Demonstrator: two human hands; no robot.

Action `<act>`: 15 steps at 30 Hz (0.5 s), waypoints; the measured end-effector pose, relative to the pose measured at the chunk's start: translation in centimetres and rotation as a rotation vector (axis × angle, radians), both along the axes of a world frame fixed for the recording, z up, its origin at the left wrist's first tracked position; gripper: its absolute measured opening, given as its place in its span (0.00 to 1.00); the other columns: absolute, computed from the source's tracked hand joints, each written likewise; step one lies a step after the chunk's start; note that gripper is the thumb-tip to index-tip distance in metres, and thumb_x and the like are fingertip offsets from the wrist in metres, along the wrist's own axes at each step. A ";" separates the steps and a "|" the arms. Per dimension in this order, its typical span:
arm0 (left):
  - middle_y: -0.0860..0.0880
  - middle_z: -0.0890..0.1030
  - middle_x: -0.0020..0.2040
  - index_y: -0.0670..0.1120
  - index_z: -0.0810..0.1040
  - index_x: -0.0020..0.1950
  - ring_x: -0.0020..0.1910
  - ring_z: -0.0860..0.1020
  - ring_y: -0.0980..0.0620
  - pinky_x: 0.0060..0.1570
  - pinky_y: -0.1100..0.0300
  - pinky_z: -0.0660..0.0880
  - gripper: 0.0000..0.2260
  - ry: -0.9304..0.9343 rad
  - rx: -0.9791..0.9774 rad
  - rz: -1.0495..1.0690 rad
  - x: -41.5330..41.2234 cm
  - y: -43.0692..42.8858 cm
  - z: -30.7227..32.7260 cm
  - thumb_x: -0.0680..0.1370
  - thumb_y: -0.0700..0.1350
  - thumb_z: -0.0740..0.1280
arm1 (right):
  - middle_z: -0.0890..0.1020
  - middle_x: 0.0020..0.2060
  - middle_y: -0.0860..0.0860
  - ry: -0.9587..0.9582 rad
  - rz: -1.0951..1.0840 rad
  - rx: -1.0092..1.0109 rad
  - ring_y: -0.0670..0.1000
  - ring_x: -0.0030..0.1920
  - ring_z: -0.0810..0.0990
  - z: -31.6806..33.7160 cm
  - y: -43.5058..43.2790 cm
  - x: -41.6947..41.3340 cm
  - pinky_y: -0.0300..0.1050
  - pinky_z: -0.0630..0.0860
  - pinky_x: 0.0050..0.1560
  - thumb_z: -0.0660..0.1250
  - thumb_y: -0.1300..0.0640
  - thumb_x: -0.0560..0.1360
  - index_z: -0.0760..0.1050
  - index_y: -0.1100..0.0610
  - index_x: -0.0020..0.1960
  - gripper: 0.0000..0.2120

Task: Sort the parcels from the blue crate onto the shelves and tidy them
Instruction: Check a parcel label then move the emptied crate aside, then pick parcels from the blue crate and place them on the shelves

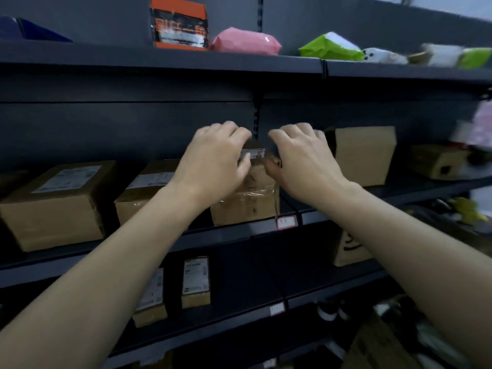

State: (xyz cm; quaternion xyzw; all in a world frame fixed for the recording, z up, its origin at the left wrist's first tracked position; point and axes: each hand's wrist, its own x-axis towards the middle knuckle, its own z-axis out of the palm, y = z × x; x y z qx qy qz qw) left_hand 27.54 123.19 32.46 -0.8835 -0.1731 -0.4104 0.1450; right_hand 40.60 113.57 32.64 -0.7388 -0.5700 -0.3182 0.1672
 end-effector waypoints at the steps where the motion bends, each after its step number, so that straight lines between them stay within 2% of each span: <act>1: 0.44 0.79 0.53 0.41 0.76 0.60 0.52 0.77 0.44 0.56 0.49 0.72 0.13 0.020 0.068 -0.012 -0.5 -0.4 0.1 0.77 0.44 0.64 | 0.76 0.62 0.58 -0.058 -0.030 0.032 0.60 0.65 0.70 0.0 -1.0 -0.9 0.54 0.64 0.63 0.62 0.50 0.78 0.71 0.60 0.66 0.20; 4: 0.41 0.80 0.49 0.40 0.77 0.55 0.48 0.78 0.41 0.52 0.46 0.73 0.12 0.066 0.208 -0.061 -2.1 -2.2 0.1 0.75 0.44 0.63 | 0.79 0.55 0.61 -0.172 -0.157 0.126 0.64 0.59 0.75 -0.2 -4.1 -3.8 0.57 0.68 0.58 0.67 0.55 0.74 0.75 0.64 0.60 0.18; 7: 0.41 0.80 0.47 0.40 0.77 0.54 0.47 0.78 0.40 0.51 0.46 0.72 0.14 0.088 0.254 -0.145 -3.5 -4.4 0.1 0.74 0.45 0.61 | 0.80 0.53 0.61 -0.218 -0.294 0.152 0.64 0.58 0.75 -0.6 -7.3 -6.7 0.57 0.68 0.57 0.70 0.56 0.72 0.75 0.64 0.60 0.19; 15: 0.39 0.80 0.48 0.39 0.77 0.55 0.47 0.78 0.37 0.51 0.45 0.71 0.13 -0.004 0.245 -0.491 -4.1 -12.3 0.2 0.76 0.44 0.60 | 0.80 0.53 0.62 -0.266 -0.625 0.177 0.64 0.57 0.76 -1.1 -18.0 -12.8 0.58 0.69 0.56 0.64 0.53 0.70 0.75 0.65 0.61 0.23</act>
